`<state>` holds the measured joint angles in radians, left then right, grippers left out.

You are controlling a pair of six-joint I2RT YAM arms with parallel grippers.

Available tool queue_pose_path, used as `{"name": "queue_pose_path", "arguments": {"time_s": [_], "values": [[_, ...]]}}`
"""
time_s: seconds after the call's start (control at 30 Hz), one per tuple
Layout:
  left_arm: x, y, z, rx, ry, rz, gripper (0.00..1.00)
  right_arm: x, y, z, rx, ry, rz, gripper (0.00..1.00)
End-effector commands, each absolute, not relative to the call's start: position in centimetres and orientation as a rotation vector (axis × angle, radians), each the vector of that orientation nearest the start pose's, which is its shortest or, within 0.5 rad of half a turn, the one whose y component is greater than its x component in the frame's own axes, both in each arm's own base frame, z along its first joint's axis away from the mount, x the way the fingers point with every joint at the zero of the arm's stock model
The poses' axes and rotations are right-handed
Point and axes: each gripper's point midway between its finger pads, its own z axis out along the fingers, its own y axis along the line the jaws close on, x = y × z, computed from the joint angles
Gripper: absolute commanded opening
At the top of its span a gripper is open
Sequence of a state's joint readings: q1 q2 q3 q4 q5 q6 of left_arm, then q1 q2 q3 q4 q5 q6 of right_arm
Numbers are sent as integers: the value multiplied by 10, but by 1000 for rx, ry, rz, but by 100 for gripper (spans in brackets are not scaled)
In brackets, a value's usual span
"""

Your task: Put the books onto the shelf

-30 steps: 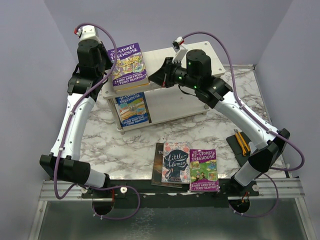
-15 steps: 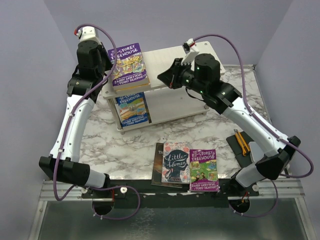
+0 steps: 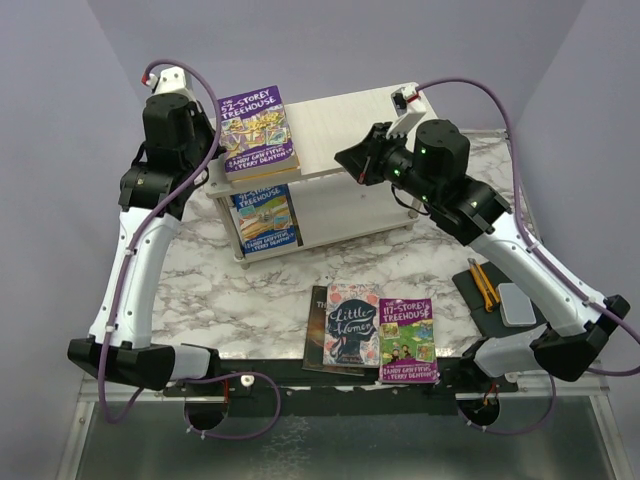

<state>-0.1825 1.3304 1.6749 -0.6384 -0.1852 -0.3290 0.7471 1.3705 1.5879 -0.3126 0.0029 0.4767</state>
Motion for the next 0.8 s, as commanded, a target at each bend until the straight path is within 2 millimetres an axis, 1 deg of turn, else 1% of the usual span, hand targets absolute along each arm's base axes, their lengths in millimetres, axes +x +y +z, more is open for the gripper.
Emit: {"name": "queue_pose_path", "arguments": {"time_s": [0.0, 0.17, 0.43, 0.53, 0.77], "values": [[366, -67, 387, -221, 1928, -274, 6, 307, 307, 413, -237, 1757, 873, 5], [356, -72, 389, -205, 1932, -316, 3, 307, 307, 408, -241, 1768, 870, 5], [349, -79, 392, -177, 1941, -362, 1, 307, 307, 404, -241, 1779, 866, 5], [348, -85, 394, -157, 1944, -398, 1, 308, 306, 403, -238, 1781, 861, 5], [344, -84, 398, -145, 1939, -394, 1, 306, 301, 402, -227, 1784, 850, 5]]}}
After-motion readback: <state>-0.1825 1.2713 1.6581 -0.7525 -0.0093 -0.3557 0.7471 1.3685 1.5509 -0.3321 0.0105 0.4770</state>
